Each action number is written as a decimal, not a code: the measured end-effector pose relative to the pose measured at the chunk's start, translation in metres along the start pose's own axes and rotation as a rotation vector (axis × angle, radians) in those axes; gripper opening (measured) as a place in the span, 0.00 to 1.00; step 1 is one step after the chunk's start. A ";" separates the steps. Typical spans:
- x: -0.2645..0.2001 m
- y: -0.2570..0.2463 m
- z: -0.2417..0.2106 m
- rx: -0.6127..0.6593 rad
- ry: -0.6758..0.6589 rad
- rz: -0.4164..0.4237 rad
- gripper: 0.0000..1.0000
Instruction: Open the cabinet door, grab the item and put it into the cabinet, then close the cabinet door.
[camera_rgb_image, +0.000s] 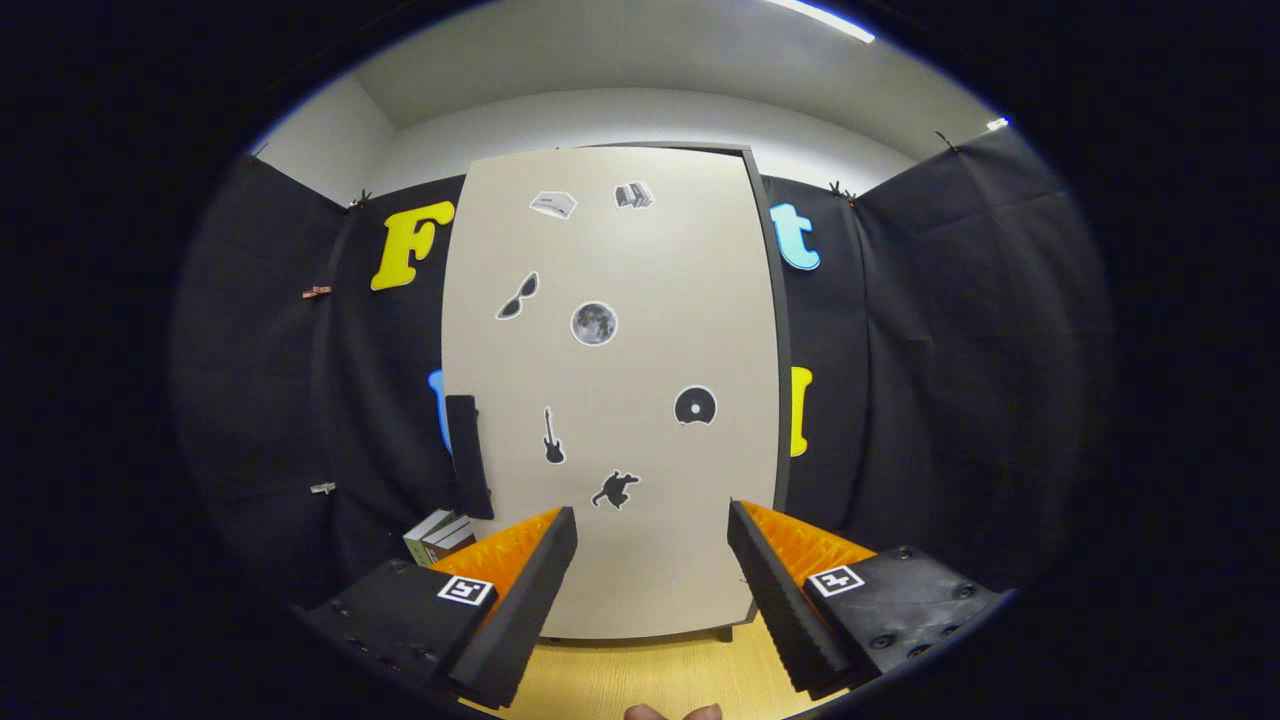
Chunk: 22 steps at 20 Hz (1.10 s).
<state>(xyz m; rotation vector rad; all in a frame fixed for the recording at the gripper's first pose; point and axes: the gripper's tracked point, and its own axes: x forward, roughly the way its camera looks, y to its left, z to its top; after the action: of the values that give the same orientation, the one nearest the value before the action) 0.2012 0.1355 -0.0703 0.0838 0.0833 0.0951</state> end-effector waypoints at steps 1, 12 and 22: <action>-0.001 0.002 0.001 -0.001 0.000 0.008 0.98; -0.010 0.006 0.000 0.001 0.012 0.057 0.98; -0.017 -0.006 -0.001 0.024 0.018 0.094 0.98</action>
<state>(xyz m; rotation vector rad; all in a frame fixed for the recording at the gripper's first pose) 0.1845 0.1278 -0.0707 0.1106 0.0985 0.1891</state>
